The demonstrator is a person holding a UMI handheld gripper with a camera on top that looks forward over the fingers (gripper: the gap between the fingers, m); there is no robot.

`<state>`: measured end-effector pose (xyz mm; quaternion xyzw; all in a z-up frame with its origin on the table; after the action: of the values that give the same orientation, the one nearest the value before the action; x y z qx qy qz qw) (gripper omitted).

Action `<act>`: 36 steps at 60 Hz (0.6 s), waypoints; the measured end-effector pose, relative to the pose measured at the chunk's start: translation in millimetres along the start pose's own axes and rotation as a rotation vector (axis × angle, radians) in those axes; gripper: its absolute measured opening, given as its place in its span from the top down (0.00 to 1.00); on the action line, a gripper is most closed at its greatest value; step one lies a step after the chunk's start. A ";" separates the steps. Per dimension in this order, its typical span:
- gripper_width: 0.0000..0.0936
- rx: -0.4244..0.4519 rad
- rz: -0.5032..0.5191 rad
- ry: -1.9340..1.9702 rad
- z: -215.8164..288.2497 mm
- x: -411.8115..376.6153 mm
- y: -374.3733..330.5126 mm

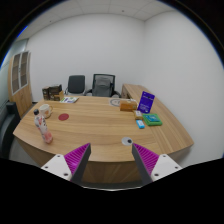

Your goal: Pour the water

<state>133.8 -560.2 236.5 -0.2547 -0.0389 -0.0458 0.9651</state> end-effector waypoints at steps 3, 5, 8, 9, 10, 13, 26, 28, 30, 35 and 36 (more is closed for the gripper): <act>0.09 -0.008 -0.001 -0.006 -2.7 -3.4 1.0; 0.09 -0.016 -0.004 -0.012 -6.3 -8.9 2.7; 0.09 -0.032 -0.008 -0.022 -12.2 -17.2 3.0; 0.09 -0.039 -0.009 -0.025 -11.9 -24.5 3.7; 0.09 -0.043 -0.010 -0.028 -14.7 -30.2 4.5; 0.09 -0.055 -0.013 -0.034 -23.1 -47.9 5.7; 0.09 -0.076 0.018 -0.021 -54.5 -163.8 8.6; 0.09 -0.073 0.025 -0.011 -57.0 -185.6 9.9; 0.08 -0.066 0.030 0.001 -58.4 -206.2 12.4; 0.09 -0.054 0.056 0.039 -58.3 -258.4 23.4; 0.09 -0.050 0.062 0.045 -57.1 -267.8 26.2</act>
<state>-126.2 -547.4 147.8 -0.2789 -0.0083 -0.0227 0.9600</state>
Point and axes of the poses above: the point between the fingertips, and its own axes, seen from behind it with the camera up: x to the right, z up, y forward, the way the camera looks, the point moved 5 cm from there along -y, backward, against the way the camera looks, and after that the axes turned 3 degrees about x, right-handed, at the moved point
